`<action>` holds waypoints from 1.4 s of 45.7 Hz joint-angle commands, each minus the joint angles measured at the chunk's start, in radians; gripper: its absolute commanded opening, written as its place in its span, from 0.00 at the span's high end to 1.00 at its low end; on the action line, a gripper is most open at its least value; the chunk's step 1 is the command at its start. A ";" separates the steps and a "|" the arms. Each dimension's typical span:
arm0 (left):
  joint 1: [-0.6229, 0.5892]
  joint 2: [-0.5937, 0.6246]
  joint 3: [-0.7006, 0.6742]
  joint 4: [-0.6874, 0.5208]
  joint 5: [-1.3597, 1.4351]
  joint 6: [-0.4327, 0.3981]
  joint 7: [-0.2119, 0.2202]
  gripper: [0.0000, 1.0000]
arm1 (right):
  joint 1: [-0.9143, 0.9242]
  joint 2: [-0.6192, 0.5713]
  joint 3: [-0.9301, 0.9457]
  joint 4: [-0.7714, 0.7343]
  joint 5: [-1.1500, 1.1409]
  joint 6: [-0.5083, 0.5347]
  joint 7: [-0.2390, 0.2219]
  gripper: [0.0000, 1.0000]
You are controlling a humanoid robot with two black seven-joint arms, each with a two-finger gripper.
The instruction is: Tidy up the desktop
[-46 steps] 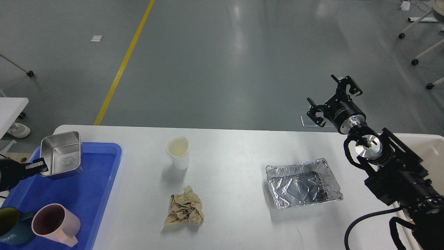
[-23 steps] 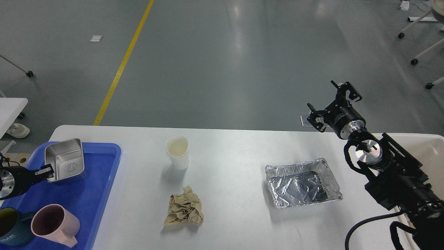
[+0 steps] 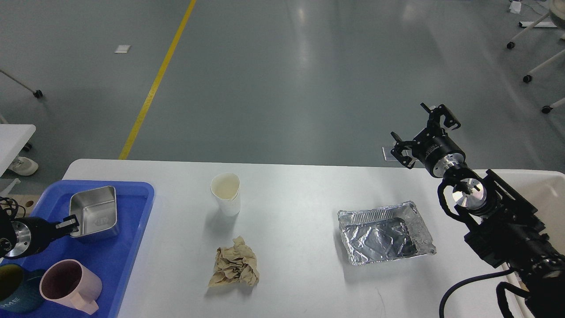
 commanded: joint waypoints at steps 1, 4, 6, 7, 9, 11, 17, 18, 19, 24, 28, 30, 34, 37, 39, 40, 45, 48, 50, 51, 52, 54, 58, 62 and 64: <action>-0.002 -0.002 -0.004 0.006 -0.008 0.002 0.001 0.64 | 0.000 -0.001 0.000 0.000 0.000 0.000 0.000 0.00; -0.002 -0.002 -0.006 0.006 -0.010 0.002 0.001 0.58 | -0.001 -0.001 0.000 0.001 0.000 0.000 0.000 0.00; -0.002 -0.002 -0.008 0.006 -0.010 0.002 0.001 0.52 | -0.001 -0.001 0.000 0.001 0.000 0.000 0.000 0.00; -0.002 -0.002 -0.008 0.006 -0.010 0.002 0.001 0.50 | -0.001 -0.001 0.000 0.001 0.000 0.000 0.000 0.00; -0.003 0.000 -0.011 0.006 -0.010 0.001 0.001 0.46 | -0.001 -0.001 0.000 0.001 0.000 0.000 0.000 0.00; -0.005 0.001 -0.014 0.006 -0.010 0.002 0.001 0.40 | 0.000 -0.001 0.002 0.001 0.000 0.000 0.000 0.00; -0.020 0.009 -0.027 0.005 -0.019 0.001 -0.002 0.20 | 0.002 -0.001 0.002 0.001 0.000 0.000 0.000 0.00; -0.025 0.011 -0.034 0.005 -0.028 0.001 -0.002 0.16 | 0.002 -0.001 0.002 0.001 0.000 0.000 0.000 0.00; -0.032 0.011 -0.038 0.005 -0.039 -0.001 -0.002 0.14 | 0.002 -0.001 0.002 0.001 0.000 0.000 0.000 0.00; -0.091 0.017 -0.061 0.005 -0.115 -0.007 -0.002 0.11 | 0.003 -0.001 0.002 0.001 0.000 0.000 0.000 0.00; -0.169 0.035 -0.087 0.000 -0.184 -0.019 -0.002 0.11 | 0.002 0.000 0.002 0.001 0.000 -0.002 0.000 0.00; -0.205 0.047 -0.103 -0.009 -0.218 -0.030 -0.003 0.11 | 0.002 -0.001 0.002 0.000 0.000 -0.002 0.000 0.00; -0.265 0.046 -0.158 -0.014 -0.293 -0.062 -0.003 0.11 | 0.003 -0.001 0.002 0.001 0.000 -0.002 0.000 0.00; -0.290 0.038 -0.222 -0.026 -0.355 -0.077 -0.002 0.11 | 0.005 -0.001 0.002 0.000 0.000 -0.003 0.000 0.00; -0.299 0.031 -0.270 -0.046 -0.388 -0.082 0.001 0.11 | 0.006 0.000 0.002 0.000 0.000 -0.003 0.000 0.00; -0.302 0.028 -0.291 -0.058 -0.401 -0.081 0.003 0.11 | 0.006 0.000 0.002 0.000 0.000 -0.003 0.000 0.00; -0.362 0.002 -0.385 -0.093 -0.418 -0.081 0.012 0.11 | 0.008 0.000 0.002 0.001 0.000 -0.003 0.000 0.00; -0.426 -0.017 -0.399 -0.090 -0.422 -0.088 0.015 0.10 | 0.009 -0.001 0.002 0.001 0.000 -0.003 0.000 0.00; -0.469 -0.029 -0.399 -0.083 -0.425 -0.104 0.012 0.07 | 0.011 -0.001 0.002 0.001 0.000 -0.003 0.000 0.00; -0.489 -0.034 -0.396 -0.081 -0.425 -0.114 0.014 0.06 | 0.011 -0.001 0.002 0.001 0.000 -0.005 0.000 0.00; -0.503 -0.041 -0.393 -0.078 -0.425 -0.126 0.015 0.05 | 0.012 -0.001 0.002 0.001 0.000 -0.005 0.000 0.00; -0.526 -0.058 -0.383 -0.075 -0.422 -0.150 0.021 0.04 | 0.014 -0.001 0.002 0.001 0.000 -0.005 0.000 0.00; -0.565 -0.101 -0.373 -0.075 -0.422 -0.168 0.026 0.04 | 0.015 -0.001 0.002 0.001 0.000 -0.006 0.000 0.00; -0.577 -0.124 -0.373 -0.070 -0.421 -0.148 0.029 0.04 | 0.017 -0.001 0.002 0.001 0.000 -0.006 0.000 0.00; -0.577 -0.127 -0.379 -0.067 -0.424 -0.116 0.029 0.04 | 0.017 -0.004 0.002 0.001 0.000 -0.006 -0.001 0.00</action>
